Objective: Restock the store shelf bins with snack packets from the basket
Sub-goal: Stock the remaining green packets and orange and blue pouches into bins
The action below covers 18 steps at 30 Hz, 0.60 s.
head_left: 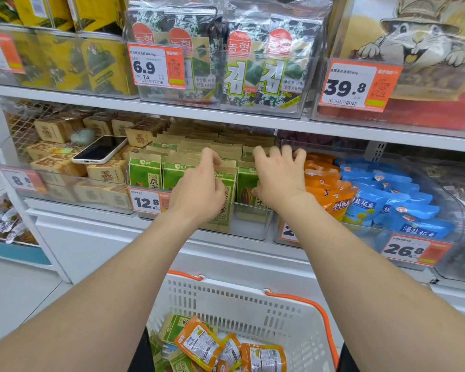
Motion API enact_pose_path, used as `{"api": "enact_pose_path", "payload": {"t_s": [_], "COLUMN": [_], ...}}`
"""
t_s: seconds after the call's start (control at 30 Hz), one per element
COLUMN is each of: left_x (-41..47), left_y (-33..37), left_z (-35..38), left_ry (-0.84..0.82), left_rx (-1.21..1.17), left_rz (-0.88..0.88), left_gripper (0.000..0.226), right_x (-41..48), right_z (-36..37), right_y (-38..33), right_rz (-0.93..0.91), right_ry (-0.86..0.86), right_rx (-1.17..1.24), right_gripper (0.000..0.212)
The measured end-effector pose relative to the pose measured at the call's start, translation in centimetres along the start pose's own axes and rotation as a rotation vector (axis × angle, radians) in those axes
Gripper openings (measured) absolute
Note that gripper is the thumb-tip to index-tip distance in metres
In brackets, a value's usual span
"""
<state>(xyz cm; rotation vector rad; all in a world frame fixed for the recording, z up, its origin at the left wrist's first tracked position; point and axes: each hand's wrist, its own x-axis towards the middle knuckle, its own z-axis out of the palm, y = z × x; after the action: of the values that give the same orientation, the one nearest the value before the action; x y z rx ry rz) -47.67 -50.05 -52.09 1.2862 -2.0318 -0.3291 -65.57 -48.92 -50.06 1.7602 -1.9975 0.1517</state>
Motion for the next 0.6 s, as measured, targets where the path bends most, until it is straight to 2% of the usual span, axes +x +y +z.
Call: {"api": "enact_pose_path", "payload": {"t_s": [0.07,0.13,0.27,0.37,0.47,0.6], "left_x": [-0.1,-0.3,-0.7,-1.4,-2.2,-3.8], "left_y": [0.0,0.1,0.3,0.4,-0.1,-1.4], "left_z": [0.0,-0.1,-0.7,-1.4,-2.1,-2.5], "left_ry": [0.024,0.025,-0.017,-0.108,-0.25,-0.577], "left_rx": [-0.039,-0.037,0.085,0.138,0.248,0.438], "left_rz": [0.016,0.011,-0.056,-0.117,-0.203,-0.294], "left_gripper": [0.032,0.03,0.008,0.015,0.033,0.03], "right_x": [-0.2,-0.5,-1.5,-2.6,-4.2,-7.4], "right_z": [0.1,0.1,-0.6,-2.4,-4.5,-4.8], "right_y": [0.2,0.4,-0.2,-1.4,-2.9,-5.0], "right_rz": [0.073,0.121,0.106,0.045,-0.059,-0.194], "right_ry": [0.11,0.203,0.219,0.201,0.019,-0.308], "right_rx": [0.062,0.127,0.164,0.184,0.313,0.375], "right_gripper": [0.085,0.079,0.055,0.033,0.021,0.019]}}
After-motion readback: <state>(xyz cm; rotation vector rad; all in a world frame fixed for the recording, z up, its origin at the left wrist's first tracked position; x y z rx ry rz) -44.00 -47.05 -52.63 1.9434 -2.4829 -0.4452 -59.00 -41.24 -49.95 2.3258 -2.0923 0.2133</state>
